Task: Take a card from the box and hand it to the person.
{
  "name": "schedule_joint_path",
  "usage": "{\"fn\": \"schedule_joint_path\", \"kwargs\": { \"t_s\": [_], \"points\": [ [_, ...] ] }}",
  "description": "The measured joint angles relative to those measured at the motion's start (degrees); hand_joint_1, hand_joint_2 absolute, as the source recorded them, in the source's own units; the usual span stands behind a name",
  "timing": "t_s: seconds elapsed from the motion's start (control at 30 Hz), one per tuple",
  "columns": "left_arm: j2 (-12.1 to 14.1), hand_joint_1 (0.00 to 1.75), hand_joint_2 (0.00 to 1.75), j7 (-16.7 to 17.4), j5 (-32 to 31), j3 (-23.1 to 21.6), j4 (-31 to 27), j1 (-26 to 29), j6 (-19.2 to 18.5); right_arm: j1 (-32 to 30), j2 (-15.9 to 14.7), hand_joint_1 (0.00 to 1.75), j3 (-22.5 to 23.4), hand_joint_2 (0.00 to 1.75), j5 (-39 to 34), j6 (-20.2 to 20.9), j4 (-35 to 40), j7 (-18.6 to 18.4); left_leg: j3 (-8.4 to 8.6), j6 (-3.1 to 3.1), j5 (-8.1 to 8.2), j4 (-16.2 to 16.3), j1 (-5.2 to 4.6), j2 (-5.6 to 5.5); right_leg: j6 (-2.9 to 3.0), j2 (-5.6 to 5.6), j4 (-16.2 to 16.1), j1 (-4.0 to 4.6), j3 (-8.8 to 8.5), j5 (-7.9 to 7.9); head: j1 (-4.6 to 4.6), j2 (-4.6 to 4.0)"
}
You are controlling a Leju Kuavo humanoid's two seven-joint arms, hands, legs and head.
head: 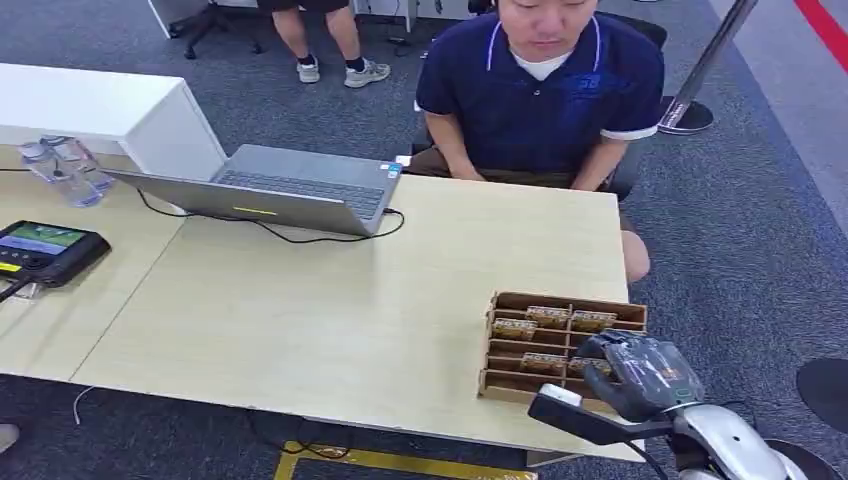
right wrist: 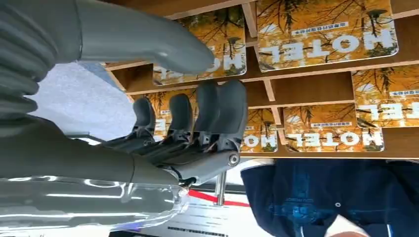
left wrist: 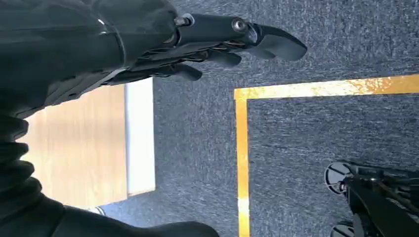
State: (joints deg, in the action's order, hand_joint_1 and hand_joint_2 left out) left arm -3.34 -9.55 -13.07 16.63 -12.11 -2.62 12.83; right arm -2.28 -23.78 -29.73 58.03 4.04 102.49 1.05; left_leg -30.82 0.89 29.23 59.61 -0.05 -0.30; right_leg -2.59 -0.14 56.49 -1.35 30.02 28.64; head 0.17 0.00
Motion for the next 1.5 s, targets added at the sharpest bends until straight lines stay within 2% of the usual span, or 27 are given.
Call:
{"fn": "schedule_joint_path", "kwargs": {
  "t_s": [0.7,0.77,0.83,0.9,0.97,1.03,1.13,1.17,1.3,1.37,1.5],
  "points": [
    [0.0,0.0,1.75,-0.22,-0.33,0.02,0.0,0.02,-0.59,0.28,0.02,1.08,-0.22,1.75,-0.42,0.42,-0.33,-0.26,0.02,-0.01,-0.01,0.0,0.0,0.0,0.0,0.0,0.0,0.0,0.0,0.0,0.0,0.0],
    [0.0,0.0,1.75,-0.22,-0.33,0.02,0.0,0.03,-0.59,0.28,0.02,1.03,-0.22,1.75,-0.42,0.44,-0.33,-0.37,0.02,-0.01,-0.01,0.0,0.0,0.0,0.0,0.0,0.0,0.0,0.0,0.0,0.0,0.0],
    [0.0,0.0,1.75,-0.22,-0.37,0.02,0.0,0.03,-0.59,0.23,0.02,0.91,-0.22,1.75,-0.42,0.44,-0.33,-0.44,0.02,-0.01,-0.01,0.0,0.0,0.0,0.0,0.0,0.0,0.0,0.0,0.0,0.0,0.0],
    [0.0,0.0,1.75,-0.22,-0.42,0.02,0.0,0.03,-0.59,-0.04,0.02,0.94,-0.22,1.75,-0.42,0.44,-0.33,-0.52,0.02,-0.01,-0.01,0.0,0.0,0.0,0.0,0.0,0.0,0.0,0.0,0.0,0.0,0.0],
    [0.0,0.0,1.75,-0.2,-0.46,0.02,0.0,0.04,-0.59,-0.19,0.02,0.8,-0.22,1.75,-0.42,0.44,-0.33,-0.52,0.01,-0.01,-0.01,0.0,0.0,0.0,0.0,0.0,0.0,0.0,0.0,0.0,0.0,0.0],
    [0.0,0.0,1.75,-0.2,-0.46,0.04,0.0,0.04,-0.59,-0.25,0.0,0.75,-0.22,1.75,-0.42,0.44,-0.33,-0.52,0.02,-0.01,-0.01,0.0,0.0,0.0,0.0,0.0,0.0,0.0,0.0,0.0,0.0,0.0],
    [0.0,0.0,1.75,-0.2,-0.48,0.13,0.0,0.07,-0.59,-0.35,0.0,0.91,-0.22,1.75,-0.42,0.44,-0.33,-0.52,0.01,-0.01,-0.01,0.0,0.0,0.0,0.0,0.0,0.0,0.0,0.0,0.0,0.0,0.0],
    [0.0,0.0,1.75,-0.2,-0.48,0.24,0.0,0.07,-0.59,-0.34,-0.02,0.87,-0.2,1.75,-0.42,0.44,-0.33,-0.52,0.01,-0.01,-0.01,0.0,0.0,0.0,0.0,0.01,0.0,0.0,0.0,0.0,0.0,0.0],
    [0.0,0.0,1.75,-0.22,-0.61,0.39,0.0,0.08,-0.59,-0.33,-0.17,0.99,-0.13,1.75,-0.53,0.44,-0.33,-0.52,0.01,-0.01,-0.01,0.0,0.0,0.0,0.0,0.0,0.0,0.0,0.0,0.0,0.0,0.0],
    [0.0,0.0,1.75,-0.26,-0.63,0.39,0.0,0.08,-0.59,-0.33,-0.2,1.17,-0.11,1.75,-0.61,0.44,-0.33,-0.52,0.01,-0.01,-0.01,0.0,0.0,0.0,0.0,0.0,0.0,0.0,0.0,0.0,0.0,0.0],
    [0.0,0.0,1.75,-0.33,-0.63,0.42,0.0,0.08,-0.59,-0.27,-0.48,1.22,-0.04,1.75,-0.74,0.52,-0.33,-0.41,0.01,-0.01,-0.01,0.0,0.0,0.0,0.0,0.0,0.0,0.0,0.0,0.0,0.0,0.0]
  ]
}}
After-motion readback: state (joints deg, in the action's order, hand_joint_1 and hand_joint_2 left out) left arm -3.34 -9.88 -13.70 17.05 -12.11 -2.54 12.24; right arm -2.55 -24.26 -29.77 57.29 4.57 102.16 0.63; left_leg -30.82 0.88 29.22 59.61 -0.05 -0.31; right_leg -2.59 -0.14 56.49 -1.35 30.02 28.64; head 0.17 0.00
